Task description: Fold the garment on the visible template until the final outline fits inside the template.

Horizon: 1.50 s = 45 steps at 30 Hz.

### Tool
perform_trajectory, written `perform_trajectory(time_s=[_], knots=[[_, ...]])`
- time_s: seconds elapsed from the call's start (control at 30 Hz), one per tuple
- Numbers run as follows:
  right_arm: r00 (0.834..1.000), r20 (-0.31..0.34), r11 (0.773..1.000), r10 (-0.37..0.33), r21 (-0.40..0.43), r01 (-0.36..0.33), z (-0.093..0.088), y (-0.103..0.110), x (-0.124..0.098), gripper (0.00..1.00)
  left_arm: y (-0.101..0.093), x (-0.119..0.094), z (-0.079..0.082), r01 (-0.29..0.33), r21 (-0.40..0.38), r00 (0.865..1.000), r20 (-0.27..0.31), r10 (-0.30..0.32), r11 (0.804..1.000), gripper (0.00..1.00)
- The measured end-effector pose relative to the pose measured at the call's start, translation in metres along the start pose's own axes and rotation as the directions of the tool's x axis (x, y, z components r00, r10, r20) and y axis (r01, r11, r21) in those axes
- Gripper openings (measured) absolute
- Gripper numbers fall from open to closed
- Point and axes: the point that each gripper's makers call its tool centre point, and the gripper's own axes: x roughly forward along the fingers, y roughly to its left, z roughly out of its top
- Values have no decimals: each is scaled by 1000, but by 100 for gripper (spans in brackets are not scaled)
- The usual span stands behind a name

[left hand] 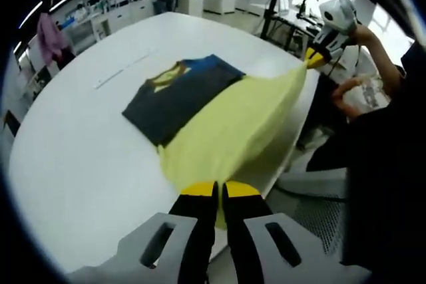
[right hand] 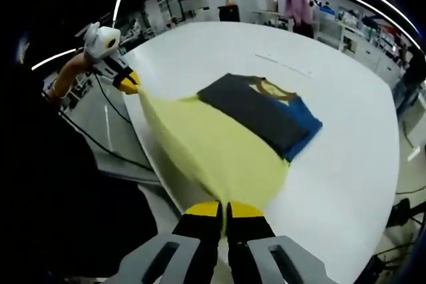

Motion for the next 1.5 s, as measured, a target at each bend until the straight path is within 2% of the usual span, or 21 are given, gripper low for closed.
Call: perform_trajectory(time_s=[0.27, 0.6, 0.77, 1.1, 1.23, 1.4, 1.5], knots=[[1000, 12, 999, -28, -23, 29, 11, -15, 5, 0, 14, 6, 13, -26, 26, 1000, 16, 25, 999, 0], [996, 42, 997, -75, -24, 76, 27, -38, 10, 0, 35, 11, 34, -70, 33, 996, 63, 68, 997, 0], [991, 71, 993, -110, -32, 112, 40, -51, 12, 0, 46, 12, 45, -110, 36, 989, 101, 106, 993, 0], [977, 118, 980, -177, -66, 186, 64, -75, 14, 0, 71, 14, 69, -193, 34, 967, 176, 184, 981, 0], [967, 156, 975, -200, -69, 213, 78, -86, 13, 0, 81, 14, 78, -220, 34, 957, 200, 209, 975, 0], [956, 177, 965, -233, -81, 250, 92, -98, 14, 0, 94, 10, 95, -255, 24, 937, 252, 241, 967, 0], [951, 184, 960, -249, -82, 267, 98, -105, 15, 0, 100, 12, 101, -262, 23, 931, 267, 247, 965, 0]])
